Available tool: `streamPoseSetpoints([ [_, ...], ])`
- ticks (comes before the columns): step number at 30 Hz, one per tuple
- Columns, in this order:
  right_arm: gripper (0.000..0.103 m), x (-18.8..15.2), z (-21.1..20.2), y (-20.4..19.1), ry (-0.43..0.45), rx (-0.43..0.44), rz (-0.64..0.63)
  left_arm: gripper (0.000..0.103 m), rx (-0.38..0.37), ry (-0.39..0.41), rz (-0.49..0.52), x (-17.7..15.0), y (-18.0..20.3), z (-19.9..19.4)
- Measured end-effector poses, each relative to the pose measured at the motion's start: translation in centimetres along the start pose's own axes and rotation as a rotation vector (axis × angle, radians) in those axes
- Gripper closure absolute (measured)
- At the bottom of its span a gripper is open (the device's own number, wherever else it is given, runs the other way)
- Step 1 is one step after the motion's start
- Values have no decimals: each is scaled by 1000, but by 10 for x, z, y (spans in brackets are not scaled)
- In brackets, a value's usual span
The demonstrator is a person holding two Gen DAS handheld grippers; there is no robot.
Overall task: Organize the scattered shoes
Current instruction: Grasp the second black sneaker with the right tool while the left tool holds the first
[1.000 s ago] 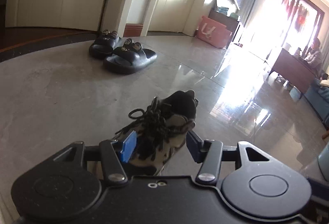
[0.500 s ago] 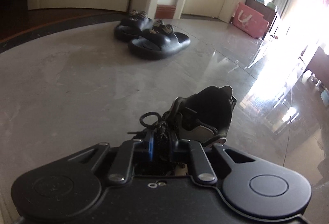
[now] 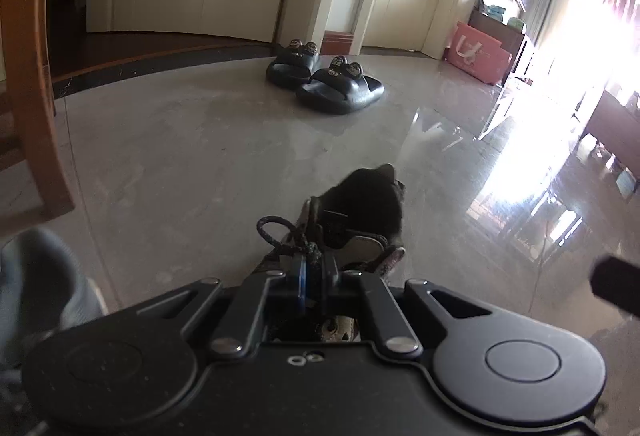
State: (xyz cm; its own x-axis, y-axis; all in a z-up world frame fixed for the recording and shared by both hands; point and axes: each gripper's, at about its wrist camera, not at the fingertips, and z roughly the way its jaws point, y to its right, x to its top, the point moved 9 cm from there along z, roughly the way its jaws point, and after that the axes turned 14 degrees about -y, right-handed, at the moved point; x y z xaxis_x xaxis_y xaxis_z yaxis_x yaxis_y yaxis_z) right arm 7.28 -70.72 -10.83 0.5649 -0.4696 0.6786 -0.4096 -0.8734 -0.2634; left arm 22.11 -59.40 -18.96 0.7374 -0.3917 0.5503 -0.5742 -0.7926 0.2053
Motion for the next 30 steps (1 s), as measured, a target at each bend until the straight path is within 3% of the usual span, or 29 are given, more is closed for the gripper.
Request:
streamPoseSetpoints([
  [8,52,-18,-6,-21,-16,13,-13,99,-80,-85,115,-50,15,-34],
  [14,52,-27,-20,-7,-16,-27,31,99,-211,-186,198,-98,46,-56],
  [22,52,-38,-44,6,-19,-96,31,98,-314,-243,263,-125,58,-76],
  [24,52,-40,-44,1,-23,-92,20,90,-308,-239,287,-126,54,-81],
  [25,52,-41,-43,-2,-26,-87,13,79,-292,-234,296,-123,48,-84],
  [27,51,-41,-41,-9,-31,-76,7,75,-266,-220,293,-113,40,-85],
  [28,49,-41,-39,-11,-33,-70,8,60,-244,-211,293,-106,32,-85],
  [29,49,-41,-38,-14,-35,-64,9,51,-231,-210,302,-100,28,-84],
  [30,48,-41,-36,-17,-38,-61,5,49,-229,-206,304,-96,25,-83],
])
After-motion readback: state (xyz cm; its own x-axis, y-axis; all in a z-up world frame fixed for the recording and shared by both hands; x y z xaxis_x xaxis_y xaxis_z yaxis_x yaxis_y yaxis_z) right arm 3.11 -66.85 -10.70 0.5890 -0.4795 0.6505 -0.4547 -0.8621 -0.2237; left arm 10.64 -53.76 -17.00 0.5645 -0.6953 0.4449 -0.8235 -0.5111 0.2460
